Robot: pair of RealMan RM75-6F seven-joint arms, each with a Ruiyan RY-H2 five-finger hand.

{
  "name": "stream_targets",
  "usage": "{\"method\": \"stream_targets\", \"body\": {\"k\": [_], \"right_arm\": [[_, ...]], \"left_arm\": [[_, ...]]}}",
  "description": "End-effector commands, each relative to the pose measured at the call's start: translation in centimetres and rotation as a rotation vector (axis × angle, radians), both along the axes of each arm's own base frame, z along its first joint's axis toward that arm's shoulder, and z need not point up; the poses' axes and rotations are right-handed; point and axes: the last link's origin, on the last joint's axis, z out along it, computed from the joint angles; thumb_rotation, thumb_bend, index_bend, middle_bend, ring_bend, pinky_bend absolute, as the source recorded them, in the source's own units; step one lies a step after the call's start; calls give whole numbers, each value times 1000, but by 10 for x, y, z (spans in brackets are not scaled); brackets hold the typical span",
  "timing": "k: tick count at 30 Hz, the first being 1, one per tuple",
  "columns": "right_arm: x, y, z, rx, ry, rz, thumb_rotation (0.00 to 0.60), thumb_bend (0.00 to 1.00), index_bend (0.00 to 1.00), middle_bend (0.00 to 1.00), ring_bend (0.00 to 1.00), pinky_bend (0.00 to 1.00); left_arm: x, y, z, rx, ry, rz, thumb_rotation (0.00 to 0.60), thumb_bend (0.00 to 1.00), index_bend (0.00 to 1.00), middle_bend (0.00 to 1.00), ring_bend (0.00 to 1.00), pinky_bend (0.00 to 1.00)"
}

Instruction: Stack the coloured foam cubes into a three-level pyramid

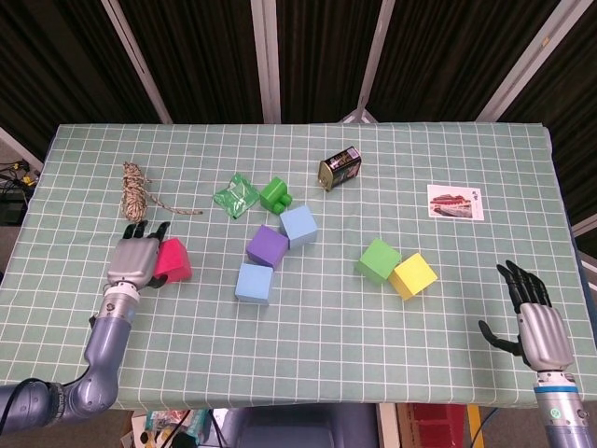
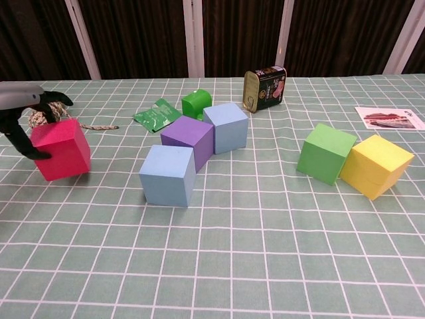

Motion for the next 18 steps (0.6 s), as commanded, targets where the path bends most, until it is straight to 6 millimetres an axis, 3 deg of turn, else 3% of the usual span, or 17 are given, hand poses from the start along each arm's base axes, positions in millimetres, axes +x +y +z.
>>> {"method": "stream_targets", "body": {"k": [1,9,18], "right_arm": [[0,0,0,-1,-1,-1,600,311,0,0,0,0],[-1,-1,1,-1,-5,-4,600,312,0,0,0,0],[-2,-2,1,-3,-4,-9,600,311,0,0,0,0]], "left_arm": [[6,-5,-3,-70,45,-107,600,425,0,346,0,0],[12,-9,-15,-161,129,-299,600,425,0,357,0,0],[16,-2,-19,-205,133,-393,600,425,0,360,0,0]]}}
